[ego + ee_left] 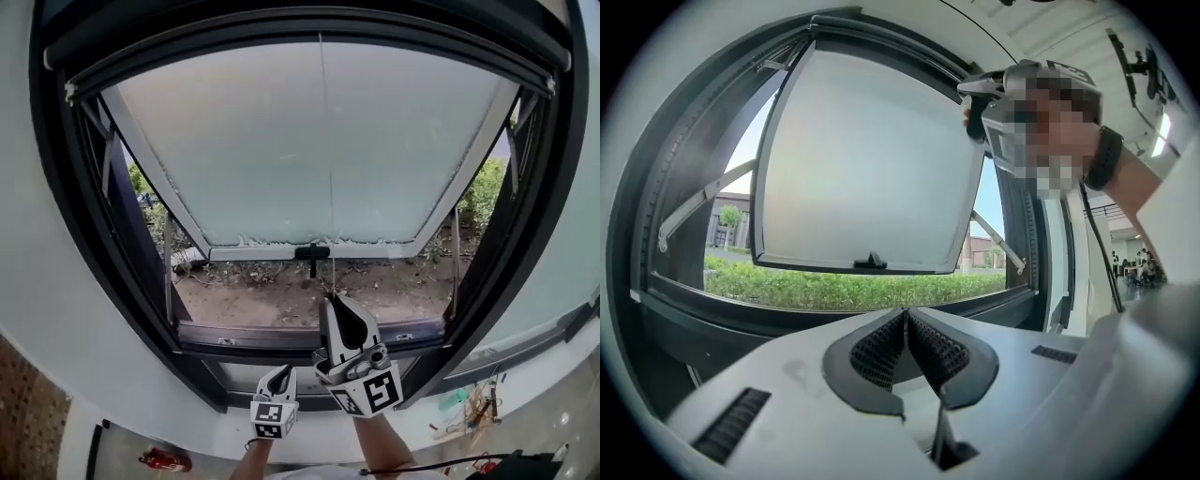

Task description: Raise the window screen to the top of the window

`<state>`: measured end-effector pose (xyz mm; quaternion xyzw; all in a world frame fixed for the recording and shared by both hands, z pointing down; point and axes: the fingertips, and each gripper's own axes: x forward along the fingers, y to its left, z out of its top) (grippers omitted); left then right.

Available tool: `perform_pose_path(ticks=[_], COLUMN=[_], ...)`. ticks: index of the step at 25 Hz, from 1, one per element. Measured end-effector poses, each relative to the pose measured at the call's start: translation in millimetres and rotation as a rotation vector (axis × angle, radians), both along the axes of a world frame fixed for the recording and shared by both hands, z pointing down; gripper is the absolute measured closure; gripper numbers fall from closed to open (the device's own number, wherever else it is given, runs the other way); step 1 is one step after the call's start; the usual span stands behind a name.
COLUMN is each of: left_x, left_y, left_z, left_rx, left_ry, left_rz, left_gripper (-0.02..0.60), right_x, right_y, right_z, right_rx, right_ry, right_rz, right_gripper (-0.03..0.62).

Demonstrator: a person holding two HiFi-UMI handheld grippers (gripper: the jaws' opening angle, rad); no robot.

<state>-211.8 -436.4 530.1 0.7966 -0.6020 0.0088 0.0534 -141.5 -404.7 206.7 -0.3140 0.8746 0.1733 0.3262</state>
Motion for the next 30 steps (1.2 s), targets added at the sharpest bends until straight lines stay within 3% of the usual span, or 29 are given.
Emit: perform_pose_path(ticks=[5, 10, 16, 19, 22, 24, 28, 30], left_x=[-5, -9, -18, -20, -21, -23, -22, -22], left_y=[-1, 0, 0, 3, 6, 6, 5, 2], left_z=[-4, -1, -5, -6, -5, -7, -21, -32], left_rx=[0.004, -0.003, 0.011, 0.015, 0.01, 0.009, 0.032, 0.057], left_ry=[-0.001, 0.003, 0.019, 0.023, 0.028, 0.039, 0.064, 0.07], left_rz=[-0.018, -0.031, -0.05, -0.051, -0.046, -0.045, -0.041, -0.042], left_gripper=[0.566, 0.568, 0.568, 0.566, 0.568, 0.568, 0.568, 0.566], right_x=[0, 21, 55, 70, 72, 60, 36, 26], right_y=[13, 27, 31, 17, -22, -49, -86, -90], right_z=[-29, -27, -29, -3, 54, 97, 185, 213], right_rx=[0.011, -0.006, -0.001, -0.096, -0.319, -0.456, -0.687, -0.73], right_ry=[-0.056, -0.247, -0.352, -0.421, -0.482, -0.393, 0.039, 0.191], right_rz=[-0.125, -0.278, -0.37, -0.416, -0.41, -0.304, 0.053, 0.115], right_gripper=[0.594, 0.586, 0.579, 0.579, 0.58, 0.579, 0.58, 0.58])
